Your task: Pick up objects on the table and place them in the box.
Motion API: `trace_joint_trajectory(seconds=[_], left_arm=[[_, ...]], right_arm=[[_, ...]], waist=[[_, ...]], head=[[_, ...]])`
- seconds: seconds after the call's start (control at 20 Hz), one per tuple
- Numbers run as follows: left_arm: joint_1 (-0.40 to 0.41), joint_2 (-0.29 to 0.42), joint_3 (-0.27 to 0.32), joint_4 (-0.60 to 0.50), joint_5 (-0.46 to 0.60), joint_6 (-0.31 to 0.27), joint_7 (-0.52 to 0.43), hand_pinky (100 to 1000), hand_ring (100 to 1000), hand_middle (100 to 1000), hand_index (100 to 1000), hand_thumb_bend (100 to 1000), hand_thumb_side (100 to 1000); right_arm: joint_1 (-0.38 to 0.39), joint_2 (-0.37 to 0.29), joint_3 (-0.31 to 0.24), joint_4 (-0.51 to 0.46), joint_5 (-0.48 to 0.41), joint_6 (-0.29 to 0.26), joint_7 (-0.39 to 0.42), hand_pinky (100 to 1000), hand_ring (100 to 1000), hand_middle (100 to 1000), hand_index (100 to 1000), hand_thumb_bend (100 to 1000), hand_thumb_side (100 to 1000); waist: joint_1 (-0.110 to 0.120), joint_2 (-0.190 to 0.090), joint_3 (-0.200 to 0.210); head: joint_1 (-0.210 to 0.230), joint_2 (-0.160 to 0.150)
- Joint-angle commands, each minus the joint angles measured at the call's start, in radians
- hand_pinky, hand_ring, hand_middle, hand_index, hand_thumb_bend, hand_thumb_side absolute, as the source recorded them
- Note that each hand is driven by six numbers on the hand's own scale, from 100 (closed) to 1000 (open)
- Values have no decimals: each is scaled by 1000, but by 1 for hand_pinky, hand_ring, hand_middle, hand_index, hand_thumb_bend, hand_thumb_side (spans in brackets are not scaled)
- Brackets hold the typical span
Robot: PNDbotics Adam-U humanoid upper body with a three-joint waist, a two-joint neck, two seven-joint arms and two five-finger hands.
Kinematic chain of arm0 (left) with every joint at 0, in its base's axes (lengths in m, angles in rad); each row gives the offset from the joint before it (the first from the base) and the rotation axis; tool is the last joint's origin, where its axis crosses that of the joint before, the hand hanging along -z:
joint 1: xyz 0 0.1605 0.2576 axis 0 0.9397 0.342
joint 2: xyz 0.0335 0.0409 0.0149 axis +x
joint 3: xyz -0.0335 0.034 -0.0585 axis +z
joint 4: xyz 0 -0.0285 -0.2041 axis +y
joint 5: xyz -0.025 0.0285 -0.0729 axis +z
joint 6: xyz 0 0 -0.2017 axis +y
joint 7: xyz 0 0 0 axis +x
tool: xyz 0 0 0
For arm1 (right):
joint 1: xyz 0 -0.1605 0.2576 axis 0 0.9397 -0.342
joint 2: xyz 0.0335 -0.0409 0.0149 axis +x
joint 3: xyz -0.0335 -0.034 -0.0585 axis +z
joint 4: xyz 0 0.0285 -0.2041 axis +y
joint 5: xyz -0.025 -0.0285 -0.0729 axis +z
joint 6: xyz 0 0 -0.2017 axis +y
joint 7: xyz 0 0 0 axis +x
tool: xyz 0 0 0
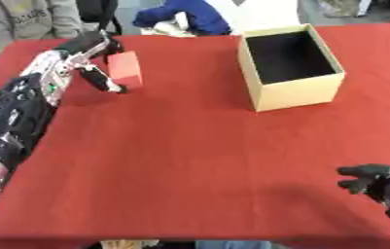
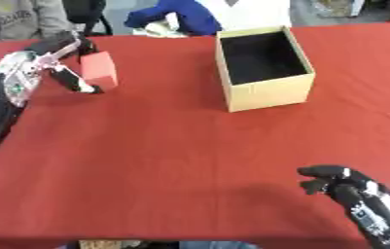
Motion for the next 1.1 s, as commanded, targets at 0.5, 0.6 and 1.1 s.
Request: trace_joint_trajectory(seconds=[0.5,0.6,1.1], left_arm=[[-163,-81,-38,-57,68,-6,-60,795,455,250,555,473,125],[-181,-101,-43,-51,61,-11,-66,795,456,250,556,474,126],[-251,-178,-44,-10,33,-27,-46,807,455,251,562,447,126]], right_arm=[[-27,-16,38,-13,-10,6,42,845,902,575,824,100,644],[-33,-15,43,-14,-12,7,48,845,902,575,824,100,644],[-72,-16,89,-20,-29,20,93,845,902,575,825,100,644]], waist=[[4,-5,-58],[6,0,-73],[17,18,-146]], head=[[34,5],[38,3],[58,-11]])
